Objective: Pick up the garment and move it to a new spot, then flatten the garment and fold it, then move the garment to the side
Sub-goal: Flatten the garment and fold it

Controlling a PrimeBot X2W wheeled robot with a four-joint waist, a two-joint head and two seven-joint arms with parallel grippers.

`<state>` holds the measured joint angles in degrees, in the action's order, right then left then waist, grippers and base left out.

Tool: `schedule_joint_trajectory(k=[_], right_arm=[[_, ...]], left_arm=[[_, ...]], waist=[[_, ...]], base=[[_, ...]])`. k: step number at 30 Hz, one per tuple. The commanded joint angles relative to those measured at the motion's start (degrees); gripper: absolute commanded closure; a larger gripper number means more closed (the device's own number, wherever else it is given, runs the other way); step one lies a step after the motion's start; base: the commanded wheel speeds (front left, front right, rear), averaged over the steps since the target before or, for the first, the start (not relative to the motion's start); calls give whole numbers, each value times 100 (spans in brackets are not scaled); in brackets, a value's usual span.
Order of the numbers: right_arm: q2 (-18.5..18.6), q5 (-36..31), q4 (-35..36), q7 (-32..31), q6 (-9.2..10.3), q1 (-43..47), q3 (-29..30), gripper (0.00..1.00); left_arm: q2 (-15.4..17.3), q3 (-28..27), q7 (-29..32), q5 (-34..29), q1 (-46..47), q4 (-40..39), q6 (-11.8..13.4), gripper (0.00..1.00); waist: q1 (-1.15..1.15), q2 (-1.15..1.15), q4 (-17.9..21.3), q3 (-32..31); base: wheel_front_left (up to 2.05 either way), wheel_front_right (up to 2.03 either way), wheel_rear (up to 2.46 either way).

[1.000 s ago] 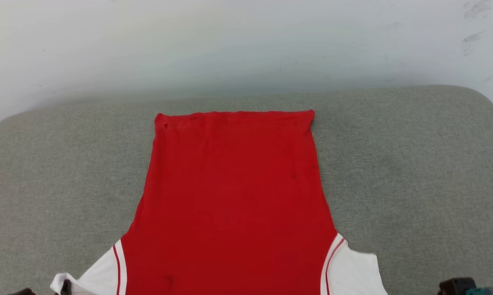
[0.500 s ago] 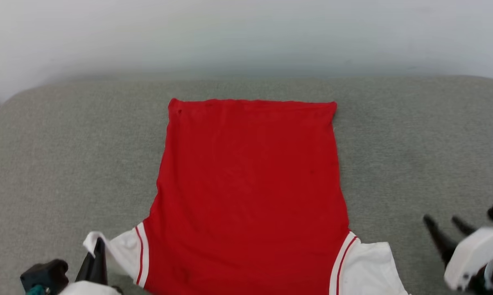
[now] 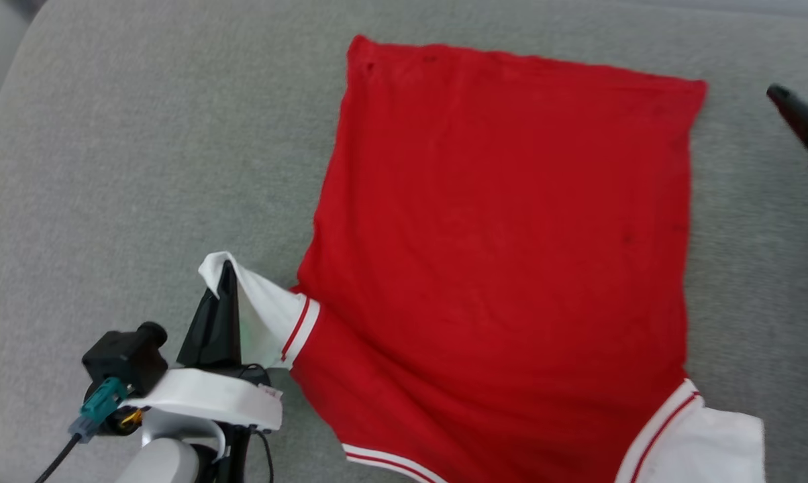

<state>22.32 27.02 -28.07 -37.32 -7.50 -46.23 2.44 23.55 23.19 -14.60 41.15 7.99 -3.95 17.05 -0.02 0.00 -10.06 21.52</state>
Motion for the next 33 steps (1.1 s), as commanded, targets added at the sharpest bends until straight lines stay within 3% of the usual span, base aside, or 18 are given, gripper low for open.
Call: schedule_joint_trajectory(k=[1,8,17,18,19,20,21,27,33], right_arm=[[67,-6,-132,-236,2,-356,-31,0],[-55,-436,-871,-1381,2,-1305,87,0],[-409,-815,-1674,-2333,6,-1146,348,1],[-437,-853,-1738,-2436,6,-1122,395,56],[-465,-878,-1743,-2465,6,-1115,427,85],[-465,-878,-1743,-2465,6,-1115,427,85],[-483,-905,-1726,-2478,5,-1121,456,100],[-365,-960,-1275,-2126,2,-1381,299,100],[-50,-840,-714,-1670,3,-1417,-368,100]], left_arm=[[-78,8,-32,-69,142,25,-70,100],[-384,28,-63,-265,425,210,-351,100],[-653,-143,-70,-484,486,359,-604,100],[-683,-157,-71,-506,487,379,-640,100],[-713,-168,-71,-532,493,393,-665,100],[-713,-168,-71,-532,493,393,-665,100],[-729,-181,-71,-545,498,412,-694,100],[-823,-319,-72,-626,474,576,-828,100],[-785,-542,-71,-663,259,813,-900,100]], waist=[[2,0,-398,403],[2,0,-708,713],[2,0,-821,811],[2,0,-830,811],[2,0,-841,810],[2,0,-841,810],[2,0,-849,810],[2,0,-799,680],[2,0,-505,172]], base=[[0,0,0],[0,0,0],[0,0,0],[0,0,0],[0,0,0],[0,0,0],[0,0,0],[0,0,0],[0,0,0]])
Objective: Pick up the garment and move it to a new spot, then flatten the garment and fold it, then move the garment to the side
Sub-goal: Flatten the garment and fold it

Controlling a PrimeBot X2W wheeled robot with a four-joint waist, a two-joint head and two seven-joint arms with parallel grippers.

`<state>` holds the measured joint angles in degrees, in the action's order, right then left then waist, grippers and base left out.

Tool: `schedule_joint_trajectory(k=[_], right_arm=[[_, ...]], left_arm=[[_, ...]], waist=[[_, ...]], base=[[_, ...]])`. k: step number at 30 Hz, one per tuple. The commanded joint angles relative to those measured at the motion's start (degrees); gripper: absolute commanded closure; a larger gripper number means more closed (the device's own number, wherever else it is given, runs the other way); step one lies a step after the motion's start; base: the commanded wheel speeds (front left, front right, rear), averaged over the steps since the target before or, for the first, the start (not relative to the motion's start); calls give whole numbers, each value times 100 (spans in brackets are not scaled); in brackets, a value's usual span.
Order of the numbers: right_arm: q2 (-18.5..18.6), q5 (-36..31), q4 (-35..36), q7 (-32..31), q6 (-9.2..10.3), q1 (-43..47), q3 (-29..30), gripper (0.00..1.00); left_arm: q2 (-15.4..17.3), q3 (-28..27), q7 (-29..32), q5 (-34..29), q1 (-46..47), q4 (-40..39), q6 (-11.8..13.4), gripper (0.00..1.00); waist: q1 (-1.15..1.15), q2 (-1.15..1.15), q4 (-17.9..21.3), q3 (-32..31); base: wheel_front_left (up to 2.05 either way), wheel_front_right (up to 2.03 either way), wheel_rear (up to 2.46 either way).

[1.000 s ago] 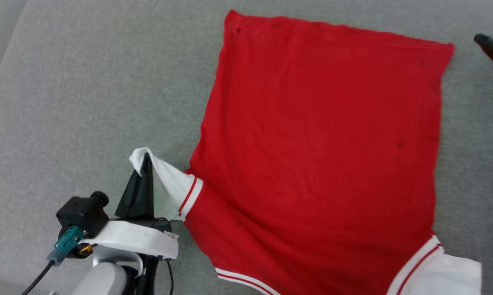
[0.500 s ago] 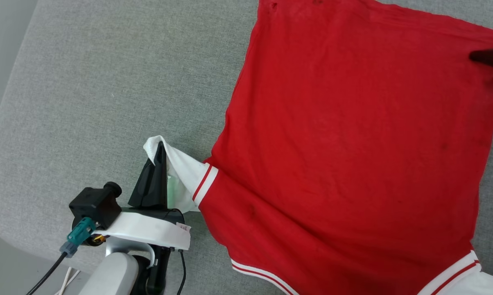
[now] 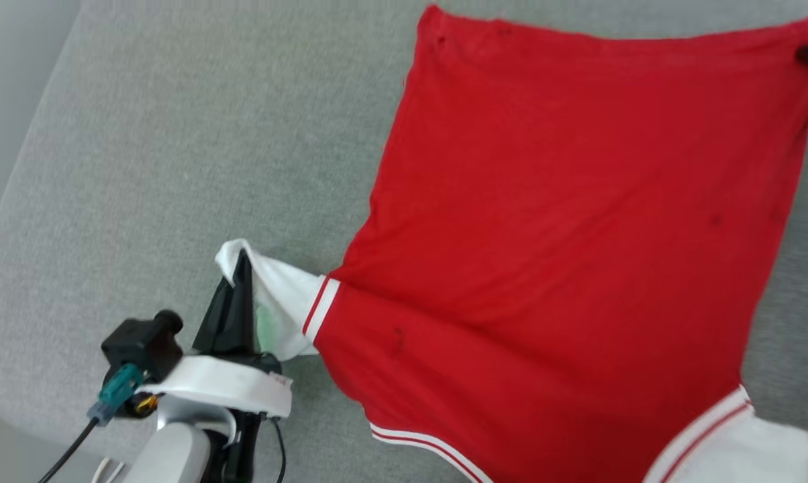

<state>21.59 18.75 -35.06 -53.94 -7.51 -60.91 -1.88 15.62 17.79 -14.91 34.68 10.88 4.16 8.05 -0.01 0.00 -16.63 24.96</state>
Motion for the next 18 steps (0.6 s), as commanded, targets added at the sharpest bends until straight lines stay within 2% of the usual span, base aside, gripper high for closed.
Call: schedule_joint_trajectory(k=[1,6,10,15,18], right_arm=[[76,57,81,85,4,109,-52,100],[413,452,732,436,4,611,-624,100],[717,790,1269,532,4,1383,-842,100],[947,1079,1933,459,4,2747,-826,100],[904,1200,2302,400,4,3696,-681,100]], left_arm=[[22,-42,-40,-6,-73,42,-9,100],[119,-300,-40,7,-309,157,-5,100],[211,-433,-34,27,-561,257,56,100],[340,-570,22,90,-881,315,169,100],[407,-645,65,135,-1099,316,249,100]], waist=[[1,0,217,-280],[1,0,640,-832],[1,0,1027,-1257],[1,0,1515,-1653],[1,0,1752,-1823]], base=[[0,0,0],[0,0,0],[0,0,0],[0,0,0],[0,0,0]])
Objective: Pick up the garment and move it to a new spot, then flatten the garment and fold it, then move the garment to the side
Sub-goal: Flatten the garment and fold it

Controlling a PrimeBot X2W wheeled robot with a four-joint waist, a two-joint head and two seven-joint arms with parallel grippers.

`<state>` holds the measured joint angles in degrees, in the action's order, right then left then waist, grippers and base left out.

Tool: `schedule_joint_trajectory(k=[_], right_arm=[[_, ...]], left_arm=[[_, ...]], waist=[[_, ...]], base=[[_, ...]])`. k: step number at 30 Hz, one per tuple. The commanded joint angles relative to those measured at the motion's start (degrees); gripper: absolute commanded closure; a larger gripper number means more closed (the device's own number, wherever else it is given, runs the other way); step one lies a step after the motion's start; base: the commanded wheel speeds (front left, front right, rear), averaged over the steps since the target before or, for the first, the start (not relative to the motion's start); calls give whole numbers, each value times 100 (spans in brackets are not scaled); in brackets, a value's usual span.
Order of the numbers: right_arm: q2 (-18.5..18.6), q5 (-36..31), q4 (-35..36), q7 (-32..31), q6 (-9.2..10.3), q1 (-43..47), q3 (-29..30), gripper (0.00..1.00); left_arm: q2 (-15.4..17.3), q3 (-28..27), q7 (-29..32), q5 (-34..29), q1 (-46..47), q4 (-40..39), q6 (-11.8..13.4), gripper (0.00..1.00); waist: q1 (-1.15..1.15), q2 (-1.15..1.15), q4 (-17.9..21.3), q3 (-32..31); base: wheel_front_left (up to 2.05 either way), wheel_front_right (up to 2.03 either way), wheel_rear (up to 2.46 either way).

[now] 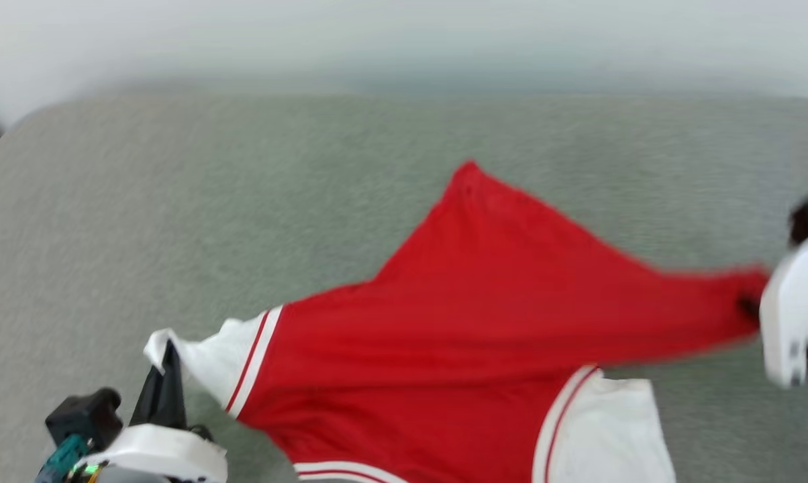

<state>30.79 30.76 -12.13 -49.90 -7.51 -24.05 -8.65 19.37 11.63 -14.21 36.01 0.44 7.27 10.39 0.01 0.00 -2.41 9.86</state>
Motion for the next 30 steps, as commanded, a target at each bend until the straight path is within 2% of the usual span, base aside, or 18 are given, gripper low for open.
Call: schedule_joint_trajectory(k=[1,5,10,11,12,13,15,18,25,30], right_arm=[[-37,12,105,-51,4,350,48,100],[-330,102,546,-240,4,1615,302,100],[-867,85,976,-574,3,2872,594,100],[-1010,151,1037,-586,3,3046,628,91],[-1114,162,1084,-563,4,3153,683,54],[-1135,117,1125,-510,4,3225,705,0],[-1297,114,1166,-345,4,3263,801,0],[-1343,-47,1255,106,3,3069,914,0],[-1536,-468,1040,2328,3,2197,1350,0],[-1496,-473,610,3267,3,1379,1266,0]], left_arm=[[51,-43,11,20,-119,-7,34,100],[141,-103,95,59,-331,-56,114,100],[222,-124,225,95,-477,-89,169,100],[228,-127,229,99,-493,-108,185,100],[238,-139,231,106,-498,-122,192,100],[239,-138,243,113,-509,-129,206,100],[251,-141,263,117,-510,-158,220,100],[268,-118,280,94,-447,-203,230,100],[269,-3,329,-16,-156,-395,247,100],[223,110,335,-108,155,-559,229,100]], waist=[[-1,0,400,-358],[-1,0,614,-456],[-1,0,756,-516],[-1,0,775,-506],[-1,0,798,-490],[-1,0,816,-482],[-1,0,857,-439],[-1,0,878,-367],[-1,0,755,-35],[-1,0,580,327]], base=[[0,0,0],[0,0,0],[0,0,0],[0,0,0],[0,0,0],[0,0,0],[0,0,0],[0,0,0],[0,0,0],[0,0,0]])
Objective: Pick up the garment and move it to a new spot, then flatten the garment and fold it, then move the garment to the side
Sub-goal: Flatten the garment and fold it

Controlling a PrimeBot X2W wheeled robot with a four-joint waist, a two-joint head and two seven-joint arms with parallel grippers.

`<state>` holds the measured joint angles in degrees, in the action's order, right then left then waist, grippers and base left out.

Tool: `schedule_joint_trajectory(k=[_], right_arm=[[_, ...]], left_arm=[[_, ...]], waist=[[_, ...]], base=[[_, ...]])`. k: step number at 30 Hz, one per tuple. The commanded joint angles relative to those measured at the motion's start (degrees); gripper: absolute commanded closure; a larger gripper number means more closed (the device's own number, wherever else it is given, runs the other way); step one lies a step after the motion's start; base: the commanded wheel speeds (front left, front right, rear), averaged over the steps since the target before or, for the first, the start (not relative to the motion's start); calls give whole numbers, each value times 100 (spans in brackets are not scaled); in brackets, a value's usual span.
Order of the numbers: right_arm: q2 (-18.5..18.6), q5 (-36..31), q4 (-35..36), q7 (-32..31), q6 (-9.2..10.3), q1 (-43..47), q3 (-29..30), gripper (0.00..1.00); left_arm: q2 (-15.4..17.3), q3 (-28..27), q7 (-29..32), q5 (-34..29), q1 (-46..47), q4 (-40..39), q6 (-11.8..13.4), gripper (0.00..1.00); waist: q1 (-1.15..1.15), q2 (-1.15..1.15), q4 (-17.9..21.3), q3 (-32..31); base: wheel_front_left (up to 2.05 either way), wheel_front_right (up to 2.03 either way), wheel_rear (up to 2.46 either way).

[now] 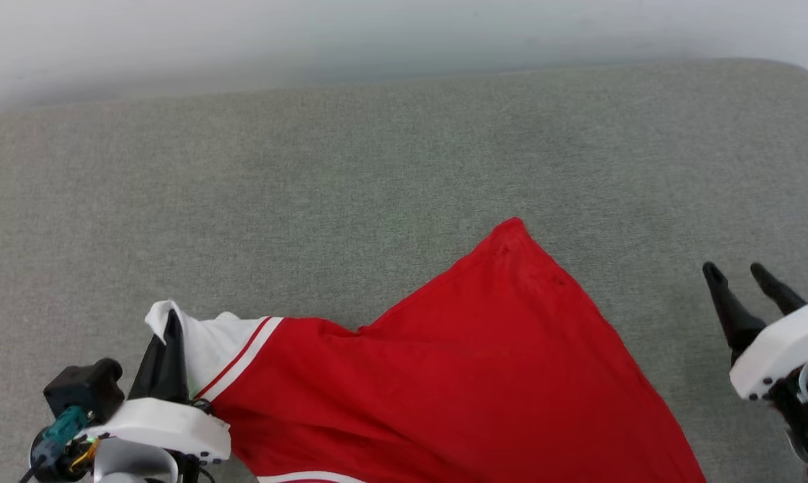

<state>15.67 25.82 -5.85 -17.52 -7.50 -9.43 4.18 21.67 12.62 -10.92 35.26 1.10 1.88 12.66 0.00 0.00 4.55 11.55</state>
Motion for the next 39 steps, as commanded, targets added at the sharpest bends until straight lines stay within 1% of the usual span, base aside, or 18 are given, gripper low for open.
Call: schedule_joint_trajectory(k=[1,4,7,9,11,12,13,14,15,16,19,21,25,29,30,31,32,39], right_arm=[[51,22,-114,114,2,-265,-63,0],[199,101,-368,83,2,-792,-242,0],[412,259,-537,-283,2,-1295,-511,0],[572,444,-617,-776,2,-1605,-791,0],[752,697,-654,-1474,2,-1911,-1100,0],[757,894,-672,-1799,2,-2080,-1147,0],[869,933,-738,-2186,3,-2229,-1154,0],[901,1028,-757,-2474,3,-2372,-1179,0],[856,1166,-779,-2780,1,-2501,-1209,0],[856,1166,-779,-2780,1,-2501,-1209,0],[873,1173,-876,-3483,2,-2741,-1278,0],[796,1221,-872,-3792,2,-2831,-1371,0],[721,1292,-981,-4173,2,-2711,-1565,0],[695,1345,-1199,-4455,2,-2506,-1817,0],[723,1319,-1262,-4510,3,-2490,-1873,53],[718,1349,-1296,-4534,3,-2479,-1911,81],[709,1393,-1322,-4526,3,-2483,-1934,100],[863,1578,-1283,-3967,2,-2894,-2079,100]], left_arm=[[-21,45,6,-51,168,-46,-14,100],[-86,155,-7,-111,406,-89,-64,100],[-178,286,-31,-156,644,-81,-135,100],[-245,342,-58,-180,781,-27,-174,100],[-315,401,-99,-175,903,31,-218,100],[-349,430,-103,-183,962,53,-243,100],[-374,462,-124,-194,1018,82,-271,100],[-397,478,-146,-201,1062,114,-297,100],[-424,502,-151,-208,1119,137,-314,100],[-424,502,-151,-208,1119,137,-314,100],[-531,566,-201,-198,1278,247,-403,100],[-581,616,-229,-211,1397,320,-462,100],[-708,636,-298,-203,1551,490,-548,100],[-759,608,-349,-202,1612,662,-611,100],[-765,598,-357,-205,1613,693,-626,100],[-772,594,-367,-211,1624,729,-648,100],[-776,590,-378,-216,1633,768,-653,100],[-676,542,-396,-234,1759,948,-765,100]], waist=[[0,0,-170,221],[0,0,-361,417],[0,0,-570,597],[0,0,-692,673],[0,0,-797,757],[0,0,-843,802],[0,0,-897,843],[0,0,-945,877],[0,0,-999,922],[0,0,-999,922],[0,0,-1154,1047],[0,0,-1253,1132],[0,0,-1361,1242],[0,0,-1395,1280],[0,0,-1394,1279],[0,0,-1394,1272],[0,0,-1393,1258],[0,0,-1344,988]], base=[[0,0,0],[0,0,0],[0,0,0],[0,0,0],[0,0,0],[0,0,0],[0,0,0],[0,0,0],[0,0,0],[0,0,0],[0,0,0],[0,0,0],[0,0,0],[0,0,0],[0,0,0],[0,0,0],[0,0,0],[0,0,0]])
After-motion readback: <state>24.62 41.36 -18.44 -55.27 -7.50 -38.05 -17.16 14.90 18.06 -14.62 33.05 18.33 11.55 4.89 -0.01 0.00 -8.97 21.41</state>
